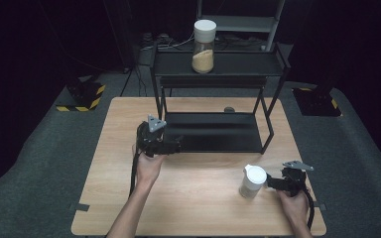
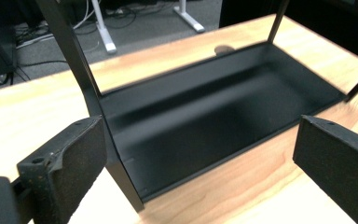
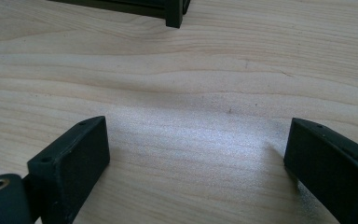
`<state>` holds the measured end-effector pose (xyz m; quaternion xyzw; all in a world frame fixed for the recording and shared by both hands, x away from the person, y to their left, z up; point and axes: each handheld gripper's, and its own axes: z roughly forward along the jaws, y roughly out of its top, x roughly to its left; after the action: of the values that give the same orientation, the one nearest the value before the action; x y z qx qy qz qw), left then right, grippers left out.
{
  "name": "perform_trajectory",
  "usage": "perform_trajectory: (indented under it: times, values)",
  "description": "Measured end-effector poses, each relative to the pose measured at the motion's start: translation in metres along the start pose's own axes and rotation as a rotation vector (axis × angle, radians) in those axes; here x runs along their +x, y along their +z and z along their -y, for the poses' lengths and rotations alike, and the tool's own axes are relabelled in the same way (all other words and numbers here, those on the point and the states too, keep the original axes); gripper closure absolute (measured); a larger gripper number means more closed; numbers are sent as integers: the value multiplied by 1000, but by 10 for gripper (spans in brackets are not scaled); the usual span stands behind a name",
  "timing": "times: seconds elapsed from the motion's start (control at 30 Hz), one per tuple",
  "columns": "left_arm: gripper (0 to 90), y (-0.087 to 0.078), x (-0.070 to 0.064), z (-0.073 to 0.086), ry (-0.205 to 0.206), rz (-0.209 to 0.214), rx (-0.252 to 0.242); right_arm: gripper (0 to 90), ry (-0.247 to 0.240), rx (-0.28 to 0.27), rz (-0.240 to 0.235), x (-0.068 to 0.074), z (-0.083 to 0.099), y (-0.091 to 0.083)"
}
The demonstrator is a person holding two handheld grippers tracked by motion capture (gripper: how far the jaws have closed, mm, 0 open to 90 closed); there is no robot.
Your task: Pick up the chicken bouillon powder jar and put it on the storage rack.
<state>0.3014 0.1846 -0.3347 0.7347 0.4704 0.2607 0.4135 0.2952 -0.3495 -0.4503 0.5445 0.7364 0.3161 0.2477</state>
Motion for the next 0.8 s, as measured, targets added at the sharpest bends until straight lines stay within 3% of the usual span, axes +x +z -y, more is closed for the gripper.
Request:
perform_trajectory:
  times: [0.57, 0.8]
  values:
    - [30, 30, -8, 51, -16, -10, 66, 60, 1, 0, 1, 0, 0, 0]
    - [33, 43, -10, 68, -43, -23, 91, 60, 1, 0, 1, 0, 0, 0]
